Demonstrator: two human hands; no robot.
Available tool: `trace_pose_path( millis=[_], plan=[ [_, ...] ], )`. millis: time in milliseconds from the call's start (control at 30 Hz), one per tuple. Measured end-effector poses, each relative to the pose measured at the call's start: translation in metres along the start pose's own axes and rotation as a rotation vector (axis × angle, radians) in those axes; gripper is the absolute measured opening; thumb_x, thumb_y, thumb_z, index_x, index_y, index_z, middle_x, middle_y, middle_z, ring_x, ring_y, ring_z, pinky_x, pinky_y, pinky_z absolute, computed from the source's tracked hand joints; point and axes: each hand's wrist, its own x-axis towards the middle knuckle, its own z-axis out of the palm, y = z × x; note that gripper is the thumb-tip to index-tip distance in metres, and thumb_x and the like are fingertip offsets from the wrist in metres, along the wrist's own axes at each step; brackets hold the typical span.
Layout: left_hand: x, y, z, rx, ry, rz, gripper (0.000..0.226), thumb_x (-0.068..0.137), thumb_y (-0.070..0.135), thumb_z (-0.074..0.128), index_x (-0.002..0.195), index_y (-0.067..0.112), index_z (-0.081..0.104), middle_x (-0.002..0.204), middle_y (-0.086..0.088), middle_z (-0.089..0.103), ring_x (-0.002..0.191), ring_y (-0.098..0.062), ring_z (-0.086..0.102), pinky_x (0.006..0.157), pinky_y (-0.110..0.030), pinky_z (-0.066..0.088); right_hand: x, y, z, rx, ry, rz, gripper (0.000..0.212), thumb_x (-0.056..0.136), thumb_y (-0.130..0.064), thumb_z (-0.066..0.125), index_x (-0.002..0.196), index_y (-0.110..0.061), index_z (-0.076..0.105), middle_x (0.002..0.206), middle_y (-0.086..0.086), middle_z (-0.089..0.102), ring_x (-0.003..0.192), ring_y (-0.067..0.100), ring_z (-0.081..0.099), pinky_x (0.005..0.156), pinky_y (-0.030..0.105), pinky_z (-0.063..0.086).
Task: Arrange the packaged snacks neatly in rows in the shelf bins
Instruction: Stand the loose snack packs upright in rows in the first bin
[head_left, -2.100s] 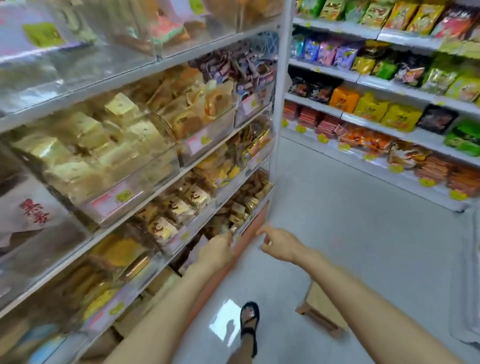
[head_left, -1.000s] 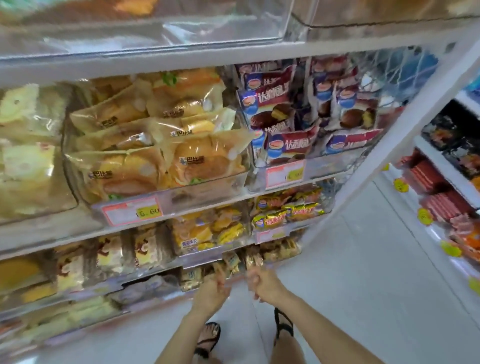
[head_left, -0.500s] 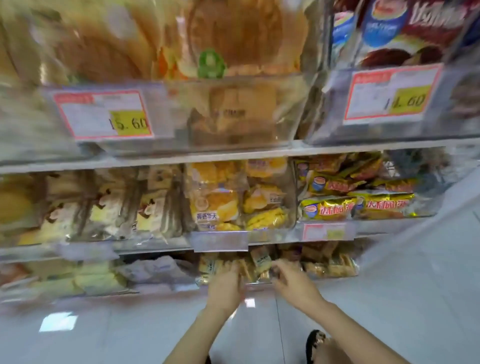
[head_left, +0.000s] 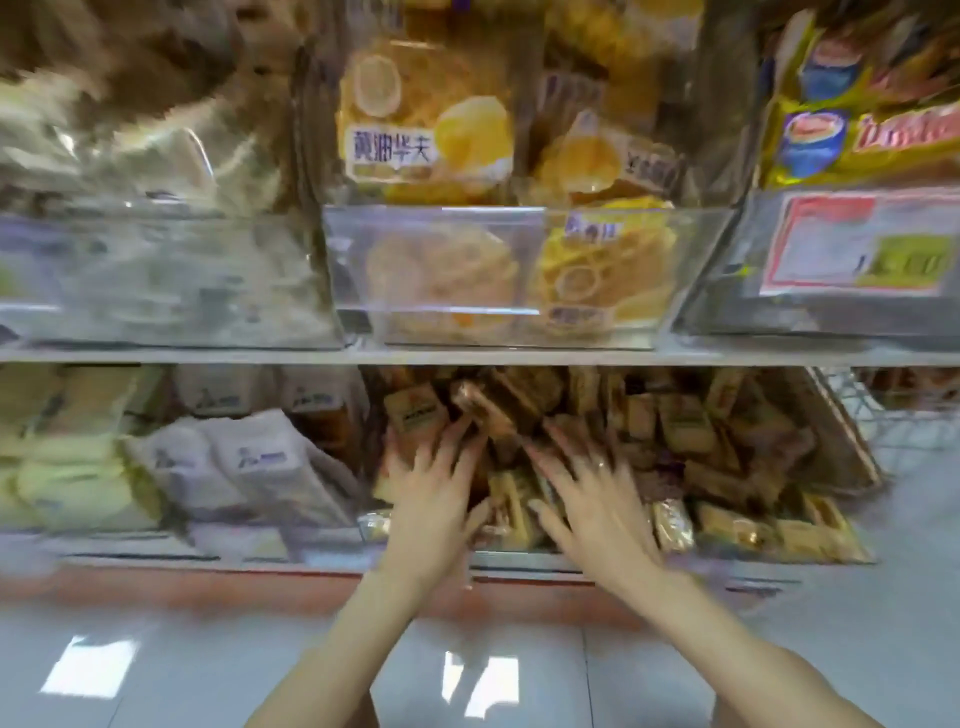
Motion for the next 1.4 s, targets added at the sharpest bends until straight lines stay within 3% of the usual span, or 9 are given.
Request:
trace_pose_path(
  millis=[167,333,433,500,700,933,1167,1300,1400],
  plan=[
    [-0.004,0.001,0.005,-0.049,0.042,-0.03,0.061,0.072,0.052,0.05,0.122,0.017,0.054,0.126,-0.004,0.057,0.121,-0.025,0.041,0.093,-0.059,0.038,-0.001,-0.003,-0.003,0.053,0.024,0.023,0.056,0.08,-0.044,0.042,0.133,-0.027,0.043,0.134,0.003,0.051,0.128,0.027,0.043,0.099,0.05,0.037],
    [-0.002,0.009,-0.008,-0.126,0.096,-0.077,0.041,0.073,0.028,0.049,0.111,0.016,0.061,0.12,-0.005,0.059,0.112,-0.022,0.044,0.081,-0.053,0.048,-0.001,-0.004,-0.006,0.017,-0.019,0.031,0.057,0.077,-0.04,0.059,0.132,-0.028,0.047,0.13,0.002,0.056,0.119,0.027,0.053,0.103,0.049,0.032],
    [-0.005,0.007,-0.013,-0.242,0.162,-0.216,0.039,0.078,0.01,0.059,0.117,0.011,0.058,0.127,-0.017,0.05,0.112,-0.032,0.046,0.089,-0.045,0.046,-0.008,-0.009,-0.014,0.032,-0.057,0.043,0.068,0.07,-0.038,0.074,0.131,-0.03,0.045,0.126,0.002,0.06,0.099,0.025,0.065,0.092,0.051,0.045],
    [-0.008,0.002,-0.012,-0.27,0.147,-0.297,0.041,0.079,0.015,0.064,0.119,0.012,0.056,0.13,-0.025,0.045,0.112,-0.042,0.047,0.092,-0.046,0.045,-0.015,-0.014,-0.02,0.064,-0.084,0.056,0.071,0.069,-0.037,0.075,0.133,-0.032,0.041,0.13,0.0,0.057,0.09,0.024,0.067,0.083,0.049,0.049],
    [-0.012,0.008,-0.022,-0.23,-0.091,-0.428,0.059,0.077,0.019,0.064,0.133,0.015,0.044,0.144,-0.026,0.025,0.111,-0.045,0.049,0.089,-0.043,0.046,-0.022,-0.013,-0.023,0.142,-0.149,0.036,0.062,0.095,-0.037,0.042,0.148,-0.038,0.01,0.157,-0.006,0.009,0.127,0.025,0.043,0.103,0.043,0.029],
    [-0.009,0.007,-0.014,-0.173,0.002,-0.496,0.069,0.076,0.03,0.068,0.138,0.017,0.039,0.119,-0.019,0.04,0.091,-0.042,0.054,0.076,-0.042,0.047,-0.023,-0.014,-0.017,0.174,-0.121,0.078,0.069,0.093,-0.038,0.045,0.149,-0.034,0.006,0.157,-0.006,0.01,0.134,0.02,0.034,0.106,0.039,0.025],
    [0.011,0.007,-0.011,-0.197,0.013,-0.576,0.056,0.083,0.035,0.063,0.134,0.024,0.04,0.128,-0.014,0.037,0.113,-0.036,0.045,0.093,-0.045,0.038,-0.007,-0.015,-0.013,0.205,-0.084,0.17,0.068,0.084,-0.028,0.056,0.145,-0.024,0.027,0.154,0.004,0.018,0.14,0.022,0.026,0.113,0.052,0.014],
    [0.019,-0.006,-0.013,-0.27,0.071,-0.529,0.046,0.083,0.034,0.062,0.125,0.017,0.05,0.122,-0.013,0.052,0.101,-0.035,0.057,0.082,-0.044,0.047,0.014,-0.009,-0.025,0.284,-0.037,0.173,0.069,0.083,-0.022,0.061,0.143,-0.023,0.026,0.149,0.005,0.028,0.112,0.027,0.057,0.095,0.038,0.046],
    [0.024,-0.005,-0.023,-0.391,0.189,-0.539,0.042,0.083,0.03,0.065,0.121,0.015,0.054,0.123,-0.011,0.054,0.1,-0.034,0.058,0.078,-0.036,0.045,0.026,0.003,-0.031,0.339,-0.034,0.129,0.059,0.083,-0.026,0.066,0.134,-0.022,0.036,0.141,0.004,0.037,0.109,0.026,0.057,0.088,0.029,0.047]
  ],
)
